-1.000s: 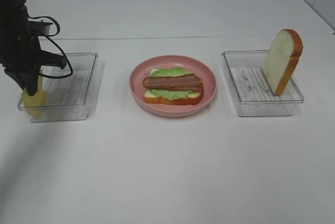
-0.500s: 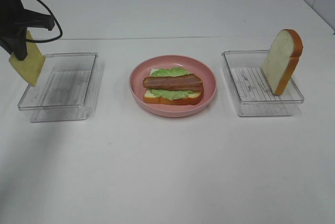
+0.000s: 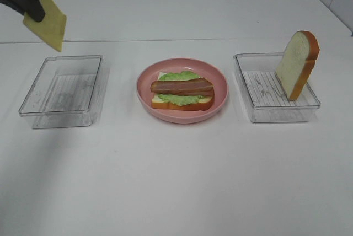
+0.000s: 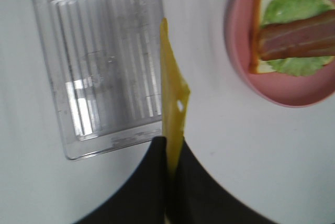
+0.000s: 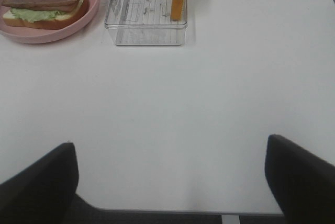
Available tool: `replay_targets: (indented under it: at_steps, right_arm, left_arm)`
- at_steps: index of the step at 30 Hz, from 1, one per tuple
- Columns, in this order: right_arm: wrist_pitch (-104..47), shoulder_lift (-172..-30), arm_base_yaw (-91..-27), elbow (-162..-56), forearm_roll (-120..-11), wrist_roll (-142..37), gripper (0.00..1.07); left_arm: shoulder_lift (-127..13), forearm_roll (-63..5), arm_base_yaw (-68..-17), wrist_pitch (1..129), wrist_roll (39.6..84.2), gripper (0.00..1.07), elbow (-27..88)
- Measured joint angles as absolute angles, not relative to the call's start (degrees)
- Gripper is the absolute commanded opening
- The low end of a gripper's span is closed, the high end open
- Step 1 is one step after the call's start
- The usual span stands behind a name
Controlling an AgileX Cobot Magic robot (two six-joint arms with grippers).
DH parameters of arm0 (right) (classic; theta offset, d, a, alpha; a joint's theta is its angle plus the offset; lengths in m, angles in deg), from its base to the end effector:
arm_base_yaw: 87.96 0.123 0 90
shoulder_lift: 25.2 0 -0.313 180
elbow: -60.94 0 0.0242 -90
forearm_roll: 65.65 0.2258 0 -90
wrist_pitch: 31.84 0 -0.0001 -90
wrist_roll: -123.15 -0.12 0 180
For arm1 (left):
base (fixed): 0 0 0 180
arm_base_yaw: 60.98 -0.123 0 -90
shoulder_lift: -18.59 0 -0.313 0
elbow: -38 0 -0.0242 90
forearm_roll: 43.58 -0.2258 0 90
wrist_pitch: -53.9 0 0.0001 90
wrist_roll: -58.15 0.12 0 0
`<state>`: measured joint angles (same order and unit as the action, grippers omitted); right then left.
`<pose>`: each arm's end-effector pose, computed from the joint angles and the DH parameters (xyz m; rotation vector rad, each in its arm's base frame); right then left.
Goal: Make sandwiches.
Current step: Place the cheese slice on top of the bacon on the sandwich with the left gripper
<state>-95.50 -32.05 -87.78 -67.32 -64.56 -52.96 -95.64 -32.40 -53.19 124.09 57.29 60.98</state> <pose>-0.0292 0.0020 0.2346 -0.0768 2.1322 -0.0149 0.3863 -0.0749 0.3160 0.1193 2.8154 -0.3086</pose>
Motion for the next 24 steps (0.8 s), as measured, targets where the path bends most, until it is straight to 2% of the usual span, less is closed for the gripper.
replay_targets:
  at_steps: [1,5,6,8,9,10,16,17,18,19,24]
  right_arm:
    - [-95.50,-32.05,-87.78,-67.32,-64.56,-52.96,0.94]
    - [-95.50,-32.05,-87.78,-67.32,-64.56,-52.96,0.94]
    - [-95.50,-32.05,-87.78,-67.32,-64.56,-52.96,0.94]
    - [-95.50,-32.05,-87.78,-67.32,-64.56,-52.96,0.94]
    - [-95.50,-32.05,-87.78,-67.32,-64.56,-52.96,0.94]
    - [-95.50,-32.05,-87.78,-67.32,-64.56,-52.96,0.94]
    - [-95.50,-32.05,-87.78,-67.32,-64.56,-52.96,0.94]
    - [-95.50,-32.05,-87.78,-67.32,-64.56,-52.96,0.94]
    - [-95.50,-32.05,-87.78,-67.32,-64.56,-52.96,0.94]
    - [-95.50,-32.05,-87.78,-67.32,-64.56,-52.96,0.94]
    - [-95.50,-32.05,-87.78,-67.32,-64.56,-52.96,0.94]
  left_arm:
    - [-95.59,-29.54,-52.22,124.09,58.15,0.00,61.61]
    - [-95.70,-25.47,-50.67,123.97,59.13,0.00,61.90]
    - [-96.10,-22.15,-49.47,123.00,59.87,0.00,61.95]
    - [-96.56,-20.83,-49.01,122.48,60.33,0.00,62.18]
    - [-97.88,-17.51,-47.98,121.22,61.36,0.00,62.24]
    - [-97.88,-17.51,-47.98,121.22,61.36,0.00,62.24]
    - [-104.93,-7.82,-44.42,116.41,66.98,0.00,62.24]
    - [-107.27,-3.64,-43.51,114.63,68.92,0.00,62.24]
    - [-107.27,-3.64,-43.51,114.63,68.92,0.00,62.24]
    - [-109.91,0.60,-42.59,113.20,70.93,0.00,62.35]
    - [-115.01,5.12,-40.76,112.06,74.25,0.00,64.53]
